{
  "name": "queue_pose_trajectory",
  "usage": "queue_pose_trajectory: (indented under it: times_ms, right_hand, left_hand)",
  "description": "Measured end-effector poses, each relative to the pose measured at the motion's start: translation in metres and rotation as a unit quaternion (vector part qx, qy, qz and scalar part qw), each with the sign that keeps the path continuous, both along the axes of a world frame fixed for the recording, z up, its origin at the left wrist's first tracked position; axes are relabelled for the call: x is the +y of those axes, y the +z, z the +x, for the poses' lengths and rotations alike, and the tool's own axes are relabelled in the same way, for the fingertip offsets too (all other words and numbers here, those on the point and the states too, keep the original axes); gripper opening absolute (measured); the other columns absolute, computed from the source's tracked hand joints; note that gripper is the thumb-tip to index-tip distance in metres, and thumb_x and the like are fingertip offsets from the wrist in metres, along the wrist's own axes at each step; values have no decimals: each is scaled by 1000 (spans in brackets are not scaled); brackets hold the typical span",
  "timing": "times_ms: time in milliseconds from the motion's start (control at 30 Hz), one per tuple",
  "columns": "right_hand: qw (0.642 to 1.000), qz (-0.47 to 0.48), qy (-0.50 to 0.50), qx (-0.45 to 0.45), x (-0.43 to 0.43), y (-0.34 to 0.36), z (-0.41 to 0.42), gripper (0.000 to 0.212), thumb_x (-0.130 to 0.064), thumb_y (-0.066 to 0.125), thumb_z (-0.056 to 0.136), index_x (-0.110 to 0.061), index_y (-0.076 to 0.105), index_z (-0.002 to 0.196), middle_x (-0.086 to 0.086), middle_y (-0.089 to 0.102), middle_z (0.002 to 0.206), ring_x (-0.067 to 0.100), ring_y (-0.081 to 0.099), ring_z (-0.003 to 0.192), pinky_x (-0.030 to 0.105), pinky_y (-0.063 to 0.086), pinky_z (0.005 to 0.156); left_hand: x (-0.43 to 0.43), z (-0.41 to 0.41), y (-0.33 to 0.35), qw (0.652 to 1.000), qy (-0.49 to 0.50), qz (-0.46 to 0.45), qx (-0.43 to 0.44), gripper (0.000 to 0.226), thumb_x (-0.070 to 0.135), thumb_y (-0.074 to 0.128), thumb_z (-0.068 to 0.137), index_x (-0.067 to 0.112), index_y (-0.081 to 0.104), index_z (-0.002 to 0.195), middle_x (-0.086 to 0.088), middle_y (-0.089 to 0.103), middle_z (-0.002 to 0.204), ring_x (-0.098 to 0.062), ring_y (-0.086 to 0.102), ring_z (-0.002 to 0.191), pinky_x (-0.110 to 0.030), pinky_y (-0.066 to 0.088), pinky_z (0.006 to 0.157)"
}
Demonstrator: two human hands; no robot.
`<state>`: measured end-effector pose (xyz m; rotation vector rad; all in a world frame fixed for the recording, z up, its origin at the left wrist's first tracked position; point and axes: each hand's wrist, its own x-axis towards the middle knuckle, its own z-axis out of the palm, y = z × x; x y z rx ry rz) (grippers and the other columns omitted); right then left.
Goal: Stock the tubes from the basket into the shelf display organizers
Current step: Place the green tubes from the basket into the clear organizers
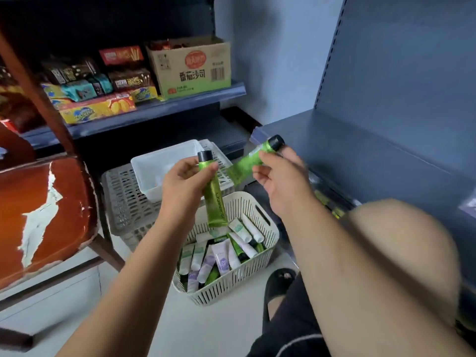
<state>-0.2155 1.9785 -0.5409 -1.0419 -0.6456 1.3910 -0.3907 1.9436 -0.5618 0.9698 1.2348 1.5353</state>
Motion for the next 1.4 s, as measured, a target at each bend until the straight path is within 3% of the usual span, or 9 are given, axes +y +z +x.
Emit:
queue_pose_trajectory:
  times_ms: [167,300,367,633,800,867,1000,1167,1400]
  right_hand:
    - [998,28,-13,59,-36,31,55,22,-11,54,98,-1,68,113,9,75,102,40,73,99,39,61,86]
    - [994,72,-77,-31,-68,46,96,5,-7,72,91,-9,72,95,5,76,91,29,72,89,49,60,90]
    - [985,109,-109,-75,-86,58,118,27,4,69,89,-16,72,105,4,73,110,23,71,93,54,56,96]
    - [921,170,-282,-207,-164,122,228,56,-13,88,59,-28,50,97,-4,53,111,31,67,109,57,57,91]
    - [905,153,-338,-209,-206,124,302,72,0,88,69,-24,47,124,4,66,113,18,72,99,39,60,80]
    - [906,134,-353,-191,-226,118,329,81,-4,88,68,-19,48,136,3,70,114,20,72,105,34,58,81]
    - [891,116,-388,-203,-270,99,384,33,0,80,73,-1,70,105,18,73,102,27,71,99,50,55,100]
    - [864,81,-457,-195,-318,72,432,24,8,77,78,-7,63,91,2,72,82,16,70,81,31,56,79]
    - [882,84,-460,-52,-339,59,464,37,6,72,85,-10,63,117,11,74,111,14,73,93,23,58,69]
  left_hand:
    - [-2,67,41,993,-113,20,11,15,22,79,87,16,65,90,-19,66,88,-25,65,81,-43,57,76]
    - [-12,117,78,988,-141,56,15,16,17,77,89,9,66,99,-22,74,102,-24,69,82,-35,58,69]
    - [-17,140,97,986,-146,76,22,18,18,79,88,9,67,99,-21,75,98,-24,72,83,-35,60,68]
    - [-54,251,176,964,-203,165,44,33,38,87,75,17,70,93,-17,71,93,-38,73,93,-55,59,82]
    - [-79,340,190,939,-284,190,47,30,32,86,79,15,70,98,-4,65,85,-16,66,76,-48,61,78]
    - [-88,378,186,933,-317,170,25,31,31,87,78,15,66,94,-3,61,84,-15,63,73,-43,60,72]
    - [-108,450,172,931,-340,47,-124,46,17,87,80,15,42,91,-5,52,79,-19,54,64,-37,55,66]
    - [-146,521,152,881,-338,-75,-322,46,5,81,84,15,37,89,-4,61,74,-18,64,62,-36,61,72]
    - [-196,587,130,865,-430,-61,-251,46,11,85,82,13,41,98,-7,62,84,-15,67,68,-28,59,66]
